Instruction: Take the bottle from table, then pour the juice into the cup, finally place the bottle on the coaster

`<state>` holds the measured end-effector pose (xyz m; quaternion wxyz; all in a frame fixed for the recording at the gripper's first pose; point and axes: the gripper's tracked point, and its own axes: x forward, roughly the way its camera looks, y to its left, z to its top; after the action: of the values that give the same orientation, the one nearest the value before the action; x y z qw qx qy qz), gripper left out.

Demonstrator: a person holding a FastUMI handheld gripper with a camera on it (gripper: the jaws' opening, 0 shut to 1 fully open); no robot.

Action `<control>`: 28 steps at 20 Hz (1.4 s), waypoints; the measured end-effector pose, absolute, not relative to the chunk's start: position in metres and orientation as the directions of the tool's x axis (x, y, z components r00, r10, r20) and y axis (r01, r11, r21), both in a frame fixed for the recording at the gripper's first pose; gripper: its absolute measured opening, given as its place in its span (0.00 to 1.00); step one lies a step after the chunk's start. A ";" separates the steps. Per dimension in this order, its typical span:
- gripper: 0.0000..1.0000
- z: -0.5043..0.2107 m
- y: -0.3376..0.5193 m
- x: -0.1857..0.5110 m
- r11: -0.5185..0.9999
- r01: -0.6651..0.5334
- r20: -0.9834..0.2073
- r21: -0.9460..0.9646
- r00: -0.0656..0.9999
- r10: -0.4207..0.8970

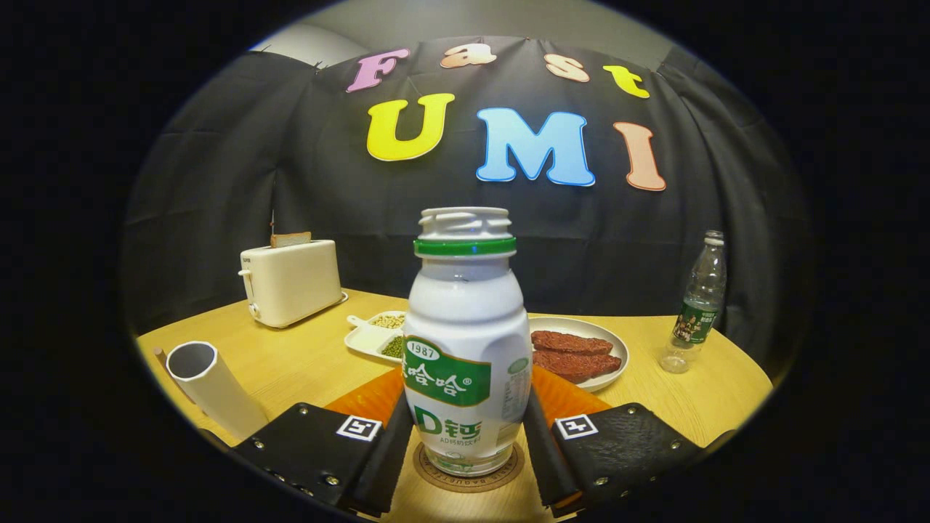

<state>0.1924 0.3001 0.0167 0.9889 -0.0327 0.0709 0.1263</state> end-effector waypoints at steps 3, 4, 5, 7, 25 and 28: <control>0.72 0.014 0.300 0.194 0.966 -0.253 -0.151 -0.047 0.958 0.243; 0.72 0.011 0.299 0.195 0.966 -0.253 -0.158 -0.044 0.957 0.243; 0.72 0.008 0.300 0.195 0.966 -0.253 -0.164 -0.043 0.956 0.243; 0.72 0.007 0.299 0.195 0.966 -0.254 -0.165 -0.037 0.955 0.245; 0.90 0.014 0.291 0.191 0.973 -0.230 -0.123 -0.015 0.966 0.226; 0.98 0.021 0.289 0.185 0.976 -0.218 -0.110 -0.015 0.970 0.215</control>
<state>0.1851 0.2893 0.0214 0.9925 -0.0135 0.0540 0.1090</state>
